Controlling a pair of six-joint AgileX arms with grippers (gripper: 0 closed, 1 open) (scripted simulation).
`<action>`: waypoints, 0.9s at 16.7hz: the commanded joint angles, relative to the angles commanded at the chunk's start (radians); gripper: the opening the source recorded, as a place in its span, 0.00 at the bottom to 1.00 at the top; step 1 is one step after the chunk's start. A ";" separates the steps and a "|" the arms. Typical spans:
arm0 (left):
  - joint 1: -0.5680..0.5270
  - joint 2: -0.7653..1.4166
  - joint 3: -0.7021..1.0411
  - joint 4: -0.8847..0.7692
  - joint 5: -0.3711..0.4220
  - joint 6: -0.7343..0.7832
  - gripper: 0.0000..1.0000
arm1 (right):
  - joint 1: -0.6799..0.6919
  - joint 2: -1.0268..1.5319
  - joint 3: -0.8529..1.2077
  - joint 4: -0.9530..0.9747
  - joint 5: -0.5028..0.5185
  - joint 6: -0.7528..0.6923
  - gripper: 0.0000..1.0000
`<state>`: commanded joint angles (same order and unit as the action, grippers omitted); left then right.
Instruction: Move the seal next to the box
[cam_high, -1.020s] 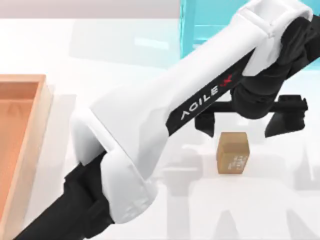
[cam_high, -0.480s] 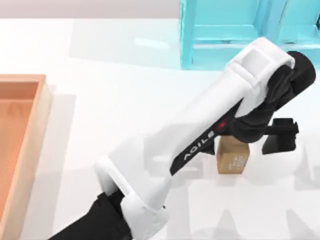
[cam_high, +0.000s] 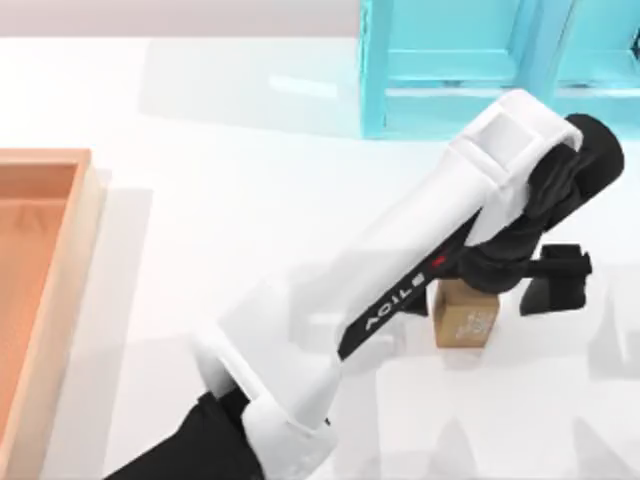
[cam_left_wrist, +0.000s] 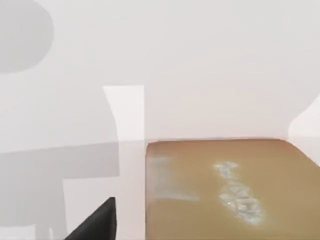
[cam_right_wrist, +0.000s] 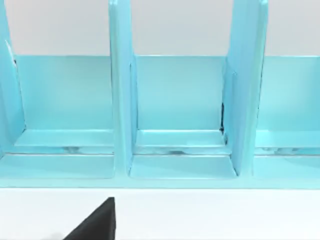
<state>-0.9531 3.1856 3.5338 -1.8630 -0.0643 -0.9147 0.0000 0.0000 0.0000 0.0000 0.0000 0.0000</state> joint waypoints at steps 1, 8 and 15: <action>0.000 0.000 0.000 0.000 0.000 0.000 0.85 | 0.000 0.000 0.000 0.000 0.000 0.000 1.00; 0.000 0.000 0.000 0.000 0.000 0.000 0.32 | 0.000 0.000 0.000 0.000 0.000 0.000 1.00; 0.000 0.000 0.000 0.000 0.000 0.000 0.00 | 0.000 0.000 0.000 0.000 0.000 0.000 1.00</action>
<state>-0.9531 3.1856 3.5338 -1.8630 -0.0643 -0.9147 0.0000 0.0000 0.0000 0.0000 0.0000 0.0000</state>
